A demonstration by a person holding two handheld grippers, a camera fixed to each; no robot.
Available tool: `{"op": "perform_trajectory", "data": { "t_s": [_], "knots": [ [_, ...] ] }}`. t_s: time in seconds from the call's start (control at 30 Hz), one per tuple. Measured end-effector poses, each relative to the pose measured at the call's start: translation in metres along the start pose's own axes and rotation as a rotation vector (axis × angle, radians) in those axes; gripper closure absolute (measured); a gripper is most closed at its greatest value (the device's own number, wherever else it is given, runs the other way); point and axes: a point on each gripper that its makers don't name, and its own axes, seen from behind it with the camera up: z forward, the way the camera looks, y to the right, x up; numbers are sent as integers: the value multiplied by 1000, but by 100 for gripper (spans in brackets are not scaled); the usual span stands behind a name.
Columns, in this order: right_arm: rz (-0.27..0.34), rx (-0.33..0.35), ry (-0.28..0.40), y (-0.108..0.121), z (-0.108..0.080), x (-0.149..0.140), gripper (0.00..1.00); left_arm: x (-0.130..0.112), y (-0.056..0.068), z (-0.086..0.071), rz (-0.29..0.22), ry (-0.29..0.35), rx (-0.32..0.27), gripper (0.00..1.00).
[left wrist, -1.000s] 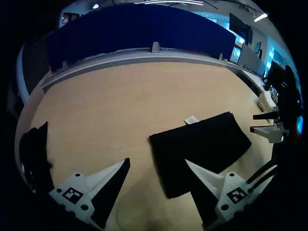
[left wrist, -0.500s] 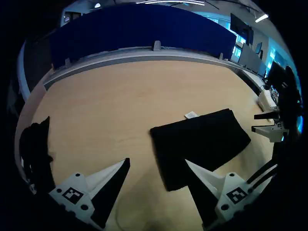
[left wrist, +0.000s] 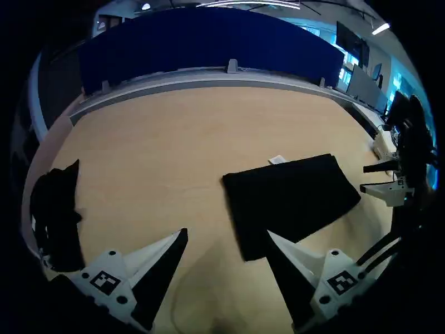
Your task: Fold towel
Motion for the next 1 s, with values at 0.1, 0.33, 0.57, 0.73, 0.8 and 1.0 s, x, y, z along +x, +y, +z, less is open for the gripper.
{"op": "perform_trajectory", "data": {
  "t_s": [0.1, 0.33, 0.57, 0.73, 0.8, 1.0],
  "knots": [
    [-31, 23, -12, -5, 1, -5, 1, -6, -3, -9, -14, 1, 11, 4],
    [-108, 81, -66, -16, 1, -23, 3, -22, -13, -31, -44, -2, 50, 5],
    [-192, 123, -116, -22, 0, -39, 12, -38, -20, -52, -89, -3, 70, 5],
    [-212, 138, -130, -23, 3, -42, 31, -44, -24, -62, -109, -2, 77, 4],
    [-214, 143, -136, -23, 4, -44, 36, -44, -24, -66, -112, 0, 80, 5],
    [-222, 153, -162, -25, 7, -51, 53, -43, -24, -72, -114, 5, 79, 5]
  ]
}}
